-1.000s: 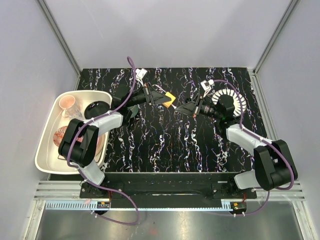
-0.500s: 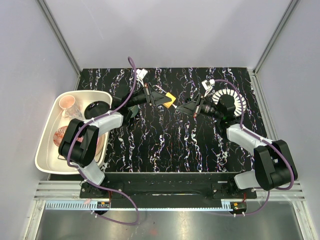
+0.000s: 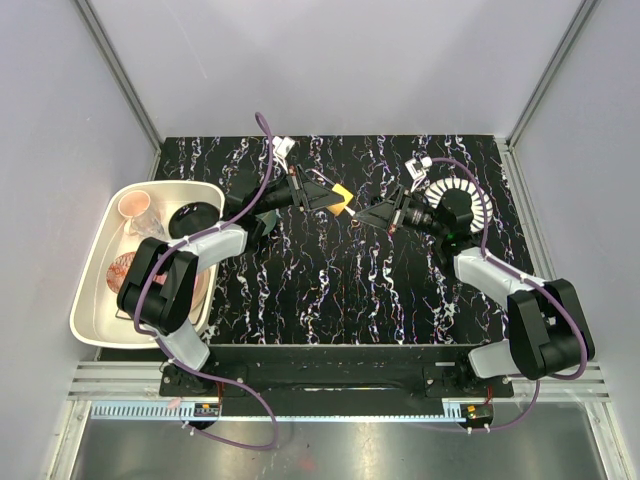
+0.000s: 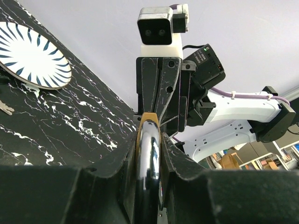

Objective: Unlock with the key

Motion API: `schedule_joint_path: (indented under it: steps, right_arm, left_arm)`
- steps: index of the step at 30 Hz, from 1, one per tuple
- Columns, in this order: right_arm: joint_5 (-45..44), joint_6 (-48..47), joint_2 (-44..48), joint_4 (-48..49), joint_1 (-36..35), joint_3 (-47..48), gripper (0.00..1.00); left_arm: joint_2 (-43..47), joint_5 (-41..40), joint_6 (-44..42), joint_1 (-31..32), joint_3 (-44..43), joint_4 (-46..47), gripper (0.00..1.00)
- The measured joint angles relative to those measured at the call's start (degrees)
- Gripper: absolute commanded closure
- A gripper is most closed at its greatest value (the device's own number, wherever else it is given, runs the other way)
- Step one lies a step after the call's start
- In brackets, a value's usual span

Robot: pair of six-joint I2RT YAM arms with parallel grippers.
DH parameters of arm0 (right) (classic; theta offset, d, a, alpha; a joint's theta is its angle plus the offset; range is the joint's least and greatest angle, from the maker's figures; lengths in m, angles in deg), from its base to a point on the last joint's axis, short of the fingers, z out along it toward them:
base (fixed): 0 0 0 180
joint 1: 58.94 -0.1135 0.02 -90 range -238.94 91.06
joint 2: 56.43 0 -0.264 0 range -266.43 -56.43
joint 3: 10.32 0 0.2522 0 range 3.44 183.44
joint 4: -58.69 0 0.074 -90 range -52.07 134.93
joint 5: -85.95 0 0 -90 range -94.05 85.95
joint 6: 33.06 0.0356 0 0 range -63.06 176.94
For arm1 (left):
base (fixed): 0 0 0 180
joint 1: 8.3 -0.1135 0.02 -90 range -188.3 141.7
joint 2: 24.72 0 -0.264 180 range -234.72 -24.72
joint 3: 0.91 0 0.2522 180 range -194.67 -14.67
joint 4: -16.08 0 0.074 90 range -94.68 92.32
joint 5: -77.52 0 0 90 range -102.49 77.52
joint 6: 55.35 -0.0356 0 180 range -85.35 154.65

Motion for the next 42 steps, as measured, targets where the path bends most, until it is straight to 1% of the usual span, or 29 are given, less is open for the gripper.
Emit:
schedule_joint_path:
  steps: [6,21,36,39,42]
  right_arm:
    - [1.53,1.20,-0.28,1.70,0.24,-0.31,1.00]
    - [5.42,2.89,-0.81,2.51,1.88,-0.33,1.00]
    - [8.37,7.34,-1.73,7.85,2.51,-0.85,1.00]
    - [7.28,7.13,-1.51,7.41,2.58,-0.90,1.00]
    - [5.20,4.24,0.46,4.13,2.40,-1.84,1.00]
  left_arm:
    - [0.00,0.66,-0.02,0.35,0.00,1.18,1.00]
    - [0.00,1.11,-2.21,1.27,-0.07,0.31,1.00]
    - [0.00,1.77,-2.19,2.01,-0.07,3.06,1.00]
    - [0.20,1.51,-3.61,2.84,-0.20,0.46,1.00]
    - [0.31,0.11,-5.03,4.22,-0.28,-3.72,1.00]
